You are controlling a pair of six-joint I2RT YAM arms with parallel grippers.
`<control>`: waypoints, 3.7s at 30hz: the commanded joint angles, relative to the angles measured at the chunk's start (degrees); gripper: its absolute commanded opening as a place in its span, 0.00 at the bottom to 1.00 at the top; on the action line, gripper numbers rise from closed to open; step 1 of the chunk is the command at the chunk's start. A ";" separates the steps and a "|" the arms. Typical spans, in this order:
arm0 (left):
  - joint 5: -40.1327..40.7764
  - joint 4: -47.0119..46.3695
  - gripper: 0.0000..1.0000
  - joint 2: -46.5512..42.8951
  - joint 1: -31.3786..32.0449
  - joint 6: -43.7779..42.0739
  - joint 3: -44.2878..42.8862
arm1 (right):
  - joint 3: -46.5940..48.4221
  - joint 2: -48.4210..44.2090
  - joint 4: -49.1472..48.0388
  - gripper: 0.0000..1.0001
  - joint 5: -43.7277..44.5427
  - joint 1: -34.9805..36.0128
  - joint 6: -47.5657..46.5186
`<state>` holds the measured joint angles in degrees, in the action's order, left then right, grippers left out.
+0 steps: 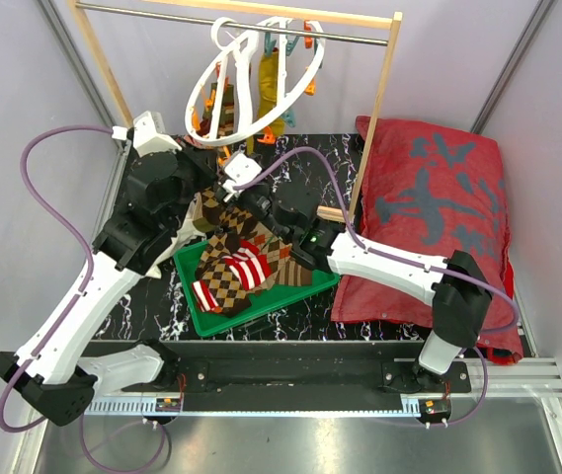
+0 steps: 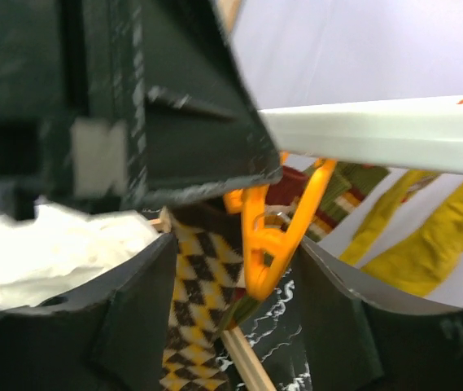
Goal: Clip the socks to the hanger
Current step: Open the clamp at the hanger.
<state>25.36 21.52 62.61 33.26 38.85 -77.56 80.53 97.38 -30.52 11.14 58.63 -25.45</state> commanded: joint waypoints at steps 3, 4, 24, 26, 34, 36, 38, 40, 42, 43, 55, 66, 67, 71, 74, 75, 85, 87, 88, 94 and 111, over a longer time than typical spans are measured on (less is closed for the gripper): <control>-0.23 0.37 0.00 0.93 -0.47 -2.02 -3.30 | -3.62 -6.50 -0.68 0.71 -14.08 -3.69 8.90; -0.49 0.37 0.00 1.11 -0.56 -2.29 -3.47 | -4.15 -7.46 -0.07 0.73 -15.95 -4.57 10.32; -5.23 1.68 0.00 1.90 -1.35 -2.20 -6.55 | 1.38 -0.97 -7.27 0.72 -37.50 -14.69 28.26; -5.76 1.51 0.00 1.73 -1.35 -1.50 -6.55 | 1.82 -0.27 -7.44 0.69 -37.42 -14.86 28.96; -7.08 0.63 0.00 1.46 -1.44 0.08 -6.64 | 1.30 0.35 -9.29 0.52 -38.38 -15.65 32.66; -7.52 0.63 0.00 1.46 -1.44 0.43 -6.73 | 0.51 -0.26 -9.99 0.40 -38.38 -15.65 33.27; -7.87 0.54 0.00 1.29 -1.44 0.70 -6.55 | 0.33 -0.70 -10.17 0.29 -38.64 -15.65 33.54; -8.23 0.54 0.00 1.11 -1.44 0.53 -6.46 | 0.33 -0.88 -9.99 0.17 -38.82 -15.57 33.45; -8.58 0.54 0.07 0.76 -1.35 0.18 -6.38 | 0.50 -1.05 -9.99 0.04 -38.91 -15.65 33.54; -8.75 0.54 0.11 0.59 -1.44 0.09 -6.38 | 0.68 -0.97 -9.82 0.03 -38.91 -15.65 33.54; -13.68 -2.27 0.66 -2.85 -1.44 -1.93 -3.74 | 1.64 -0.79 -7.27 0.01 -37.59 -15.56 32.49; -11.30 -1.04 0.70 1.02 -1.44 -3.25 -4.18 | 1.91 -1.14 -4.99 0.01 -36.54 -14.77 30.03; -10.69 -0.95 0.69 1.55 -1.44 -3.34 -4.27 | 1.91 -1.14 -4.81 0.00 -36.54 -14.77 29.94; -8.58 -1.04 0.63 2.52 -1.35 -4.22 -5.23 | 2.17 -1.06 -4.37 0.01 -36.19 -14.25 29.15; -7.35 -0.95 0.55 3.31 -1.44 -4.40 -5.85 | 2.44 -1.05 -3.76 0.01 -35.92 -14.07 28.53; -7.26 -1.04 0.51 3.40 -1.44 -4.31 -5.85 | 2.44 -0.97 -3.67 0.01 -35.75 -13.90 28.09; -5.33 -1.65 0.22 4.10 -1.44 -5.53 -6.29 | 2.53 -0.97 -1.21 0.02 -34.17 -13.02 25.80; -4.80 -2.00 0.18 3.75 -1.44 -6.06 -6.03 | 2.26 -1.05 -1.12 0.03 -33.99 -13.02 25.72; -4.45 -2.44 0.12 3.75 -1.44 -6.68 -5.76 | 2.09 -1.14 -1.03 0.05 -33.90 -12.93 25.72; -4.10 -4.20 0.01 2.96 -1.35 -9.58 -4.09 | 0.77 -2.90 2.22 0.42 -31.36 -13.02 25.72; -3.57 -5.79 0.00 3.40 -1.44 -20.04 -1.89 | -12.41 -8.97 27.35 0.78 -31.09 -12.75 25.98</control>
<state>20.10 19.44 66.50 31.97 22.85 -79.94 70.78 89.80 -10.68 -19.97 45.30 0.93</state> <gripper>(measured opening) 0.274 0.780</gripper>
